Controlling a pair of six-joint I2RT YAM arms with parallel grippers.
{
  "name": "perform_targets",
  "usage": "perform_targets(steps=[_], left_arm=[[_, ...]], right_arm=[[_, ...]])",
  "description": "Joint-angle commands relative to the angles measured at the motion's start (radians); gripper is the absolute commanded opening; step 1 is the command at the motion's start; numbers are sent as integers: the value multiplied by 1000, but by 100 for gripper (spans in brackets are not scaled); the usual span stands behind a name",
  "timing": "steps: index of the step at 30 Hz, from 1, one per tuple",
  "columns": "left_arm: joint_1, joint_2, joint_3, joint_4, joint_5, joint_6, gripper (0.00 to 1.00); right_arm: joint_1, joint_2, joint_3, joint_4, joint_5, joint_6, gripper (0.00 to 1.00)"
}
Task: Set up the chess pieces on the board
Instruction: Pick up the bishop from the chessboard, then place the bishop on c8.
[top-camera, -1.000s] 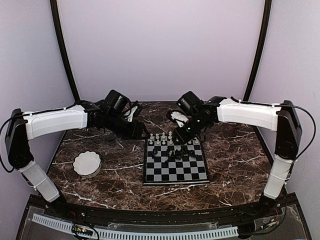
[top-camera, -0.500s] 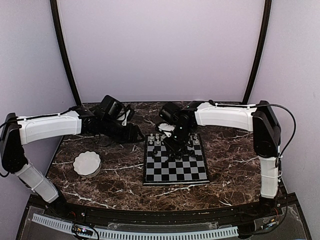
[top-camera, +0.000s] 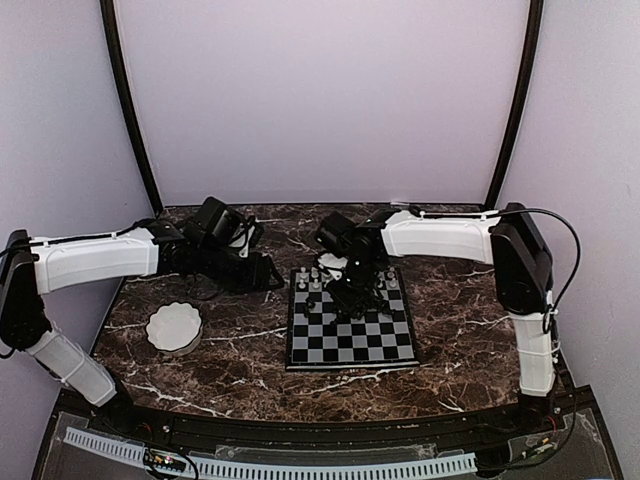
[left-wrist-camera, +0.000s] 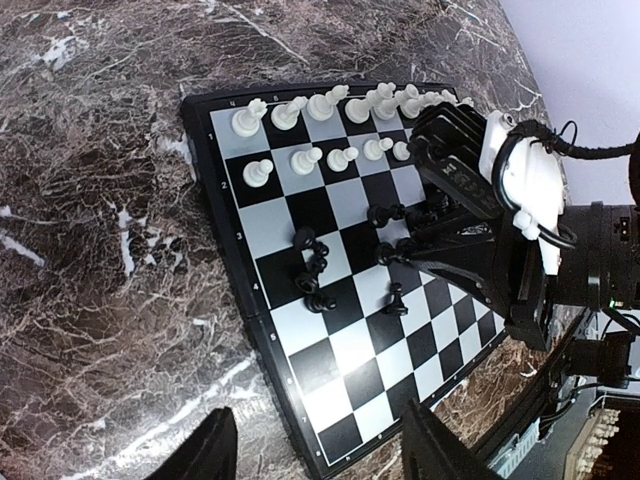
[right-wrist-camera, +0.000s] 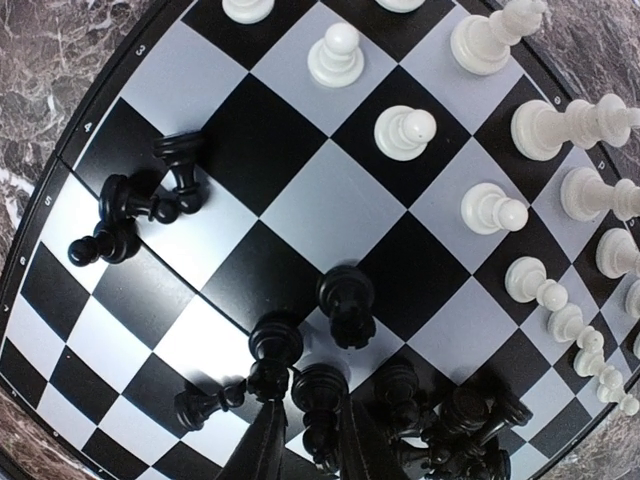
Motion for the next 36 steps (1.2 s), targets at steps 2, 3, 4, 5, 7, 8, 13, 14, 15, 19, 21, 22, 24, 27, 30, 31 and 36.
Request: perform_targets(steps=[2, 3, 4, 5, 7, 8, 13, 14, 15, 19, 21, 22, 24, 27, 30, 31, 36], left_arm=[[-3, -66, -34, 21, 4, -23, 57], [-3, -69, -36, 23, 4, -23, 57], [-3, -70, -38, 23, 7, -24, 57], [-3, -69, -38, 23, 8, -24, 57], [-2, -67, -39, 23, 12, -23, 57], [-4, -65, -38, 22, 15, -23, 57], [-4, -62, -34, 26, 17, -25, 56], [-4, -64, -34, 26, 16, -25, 56], [-4, -64, -34, 29, 15, -25, 56], [-3, -56, -41, 50, 15, -31, 56], [-4, -42, -39, 62, 27, -34, 56], [-4, -30, -38, 65, 31, -34, 56], [-5, -13, -26, 73, 41, -33, 56], [-4, 14, -14, 84, 54, -30, 56], [-5, 41, 5, 99, 83, -23, 55], [-5, 57, 11, 98, 92, -21, 55], [-5, 108, 56, 91, 119, -7, 55]], right_arm=[[0, 2, 11, 16, 9, 33, 14], [0, 2, 10, 20, 7, 35, 13], [1, 2, 10, 20, 6, 35, 12], [1, 1, 10, 22, 7, 36, 10], [1, 2, 10, 25, 8, 37, 7], [1, 2, 10, 24, 10, 35, 5], [0, -16, 30, -2, 31, 38, 0], [0, -30, 39, -17, 40, 40, 0], [0, -49, 46, -30, 50, 43, 0], [0, -144, 30, -60, 66, 57, 0], [1, -194, -2, -48, 37, 71, 0], [2, -221, -22, -40, 26, 78, 0], [4, -269, -64, -28, 9, 89, 0], [18, -358, -154, -11, 5, 99, 0], [51, -450, -282, 22, 19, 103, 0], [62, -473, -320, 25, 23, 105, 0], [138, -525, -456, 28, 36, 123, 0]])
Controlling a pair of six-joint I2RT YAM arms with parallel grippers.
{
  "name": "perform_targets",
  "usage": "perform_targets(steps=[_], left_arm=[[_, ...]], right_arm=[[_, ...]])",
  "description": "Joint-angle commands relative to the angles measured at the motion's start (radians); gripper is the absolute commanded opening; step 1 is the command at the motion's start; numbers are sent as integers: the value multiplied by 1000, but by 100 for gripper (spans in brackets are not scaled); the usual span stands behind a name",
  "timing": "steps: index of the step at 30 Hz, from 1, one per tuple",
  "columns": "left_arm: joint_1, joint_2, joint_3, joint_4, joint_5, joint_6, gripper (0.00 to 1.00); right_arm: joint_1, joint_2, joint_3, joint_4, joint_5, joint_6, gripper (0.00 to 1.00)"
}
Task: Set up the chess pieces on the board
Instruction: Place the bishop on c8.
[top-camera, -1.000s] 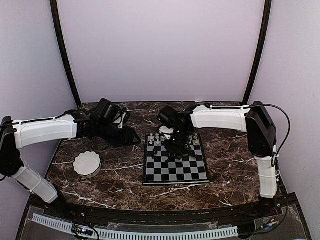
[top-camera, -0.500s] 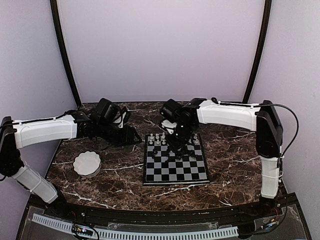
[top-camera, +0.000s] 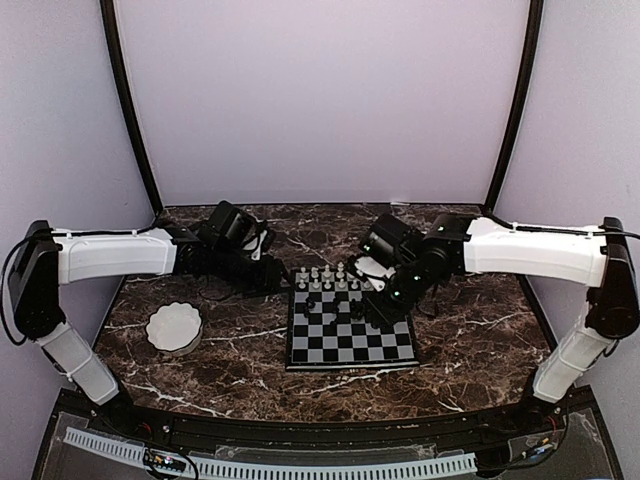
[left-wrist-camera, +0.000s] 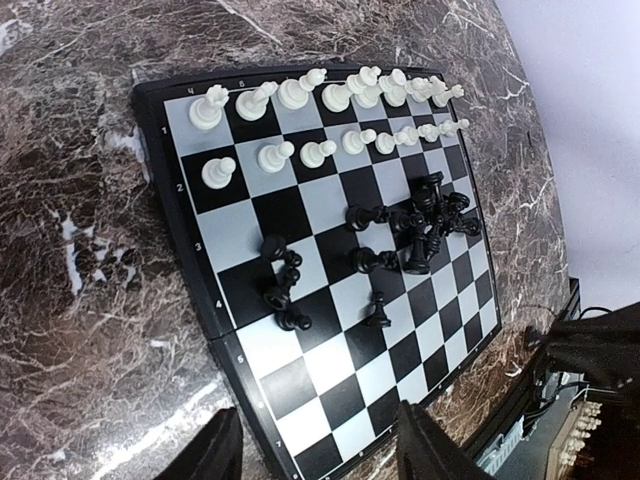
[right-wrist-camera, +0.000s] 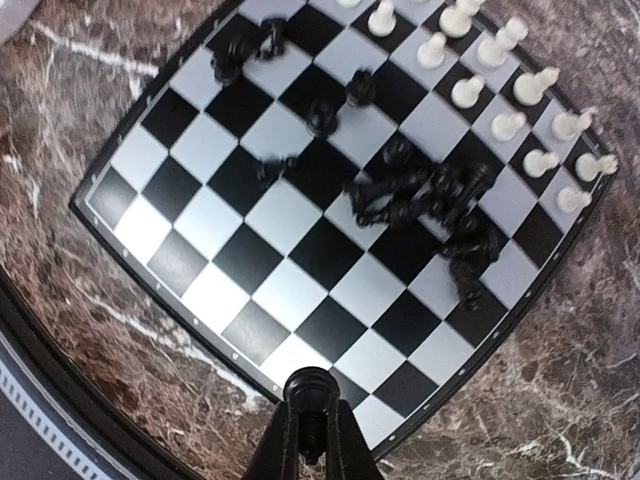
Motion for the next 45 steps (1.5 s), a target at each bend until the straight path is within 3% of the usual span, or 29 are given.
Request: perform_targets(steps=[1, 8, 45], left_arm=[[-5, 29, 52, 14, 45, 20, 55], [-4, 66, 90, 10, 55, 27, 55], [-5, 86, 104, 18, 75, 7, 56]], right_arm=[[79, -24, -86, 18, 25, 28, 0], [142, 45, -88, 12, 63, 69, 0], [111, 99, -164, 120, 127, 59, 0]])
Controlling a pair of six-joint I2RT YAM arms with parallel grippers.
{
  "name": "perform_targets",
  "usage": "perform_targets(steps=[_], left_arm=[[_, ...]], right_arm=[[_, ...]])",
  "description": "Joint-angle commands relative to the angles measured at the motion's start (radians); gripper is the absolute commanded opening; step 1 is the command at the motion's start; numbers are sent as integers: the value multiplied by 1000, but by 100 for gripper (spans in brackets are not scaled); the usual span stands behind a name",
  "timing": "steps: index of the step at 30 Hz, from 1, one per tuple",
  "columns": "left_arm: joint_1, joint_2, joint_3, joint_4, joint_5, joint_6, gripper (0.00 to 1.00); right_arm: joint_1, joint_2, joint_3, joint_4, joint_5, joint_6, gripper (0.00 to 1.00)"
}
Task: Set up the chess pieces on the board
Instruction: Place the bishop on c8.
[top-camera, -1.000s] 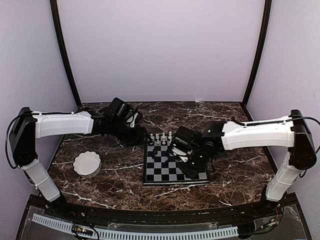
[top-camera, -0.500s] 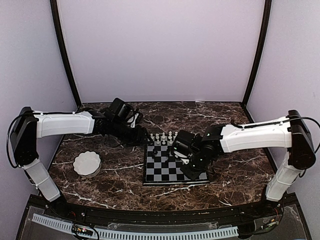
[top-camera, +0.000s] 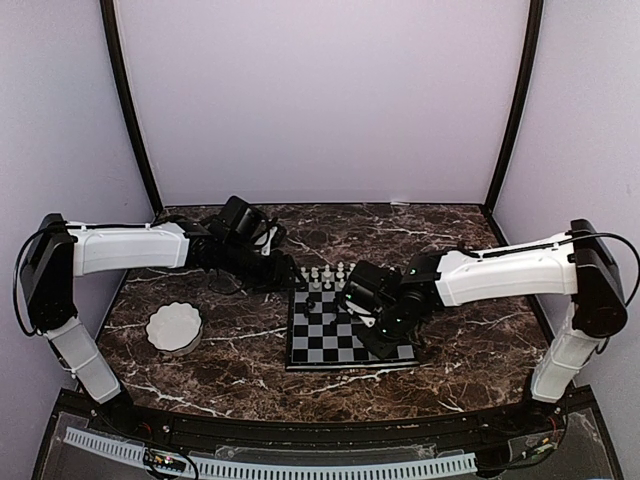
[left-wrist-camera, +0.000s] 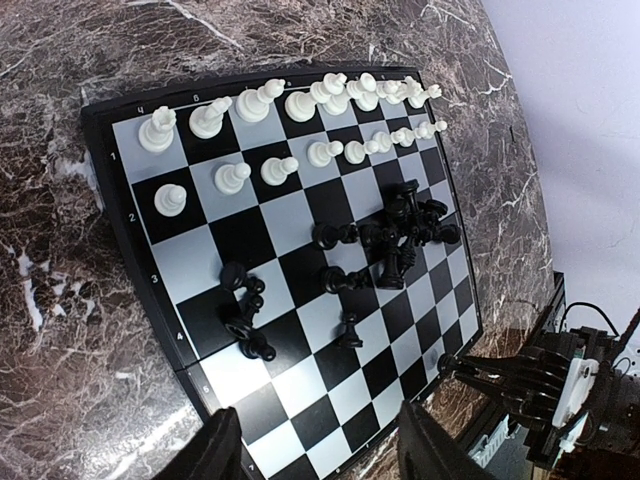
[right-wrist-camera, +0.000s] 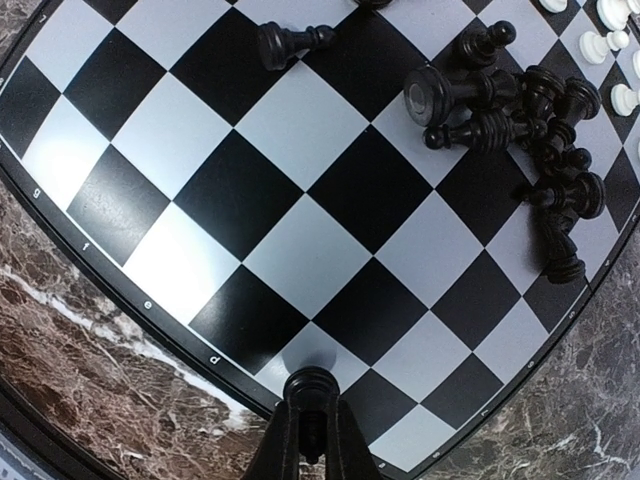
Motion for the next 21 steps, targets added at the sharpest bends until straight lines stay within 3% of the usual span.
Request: perform_targets(steps=[1, 11, 21], left_arm=[[-5, -8, 15, 11, 12, 2, 56], [-6, -4, 10, 17, 16, -5, 56], [-6, -8, 4, 25, 14, -12, 56]], right_arm=[[-8, 9, -13, 26, 9, -2, 0], [-11, 16, -21, 36, -16, -8, 0], [-11, 18, -19, 29, -16, -7, 8]])
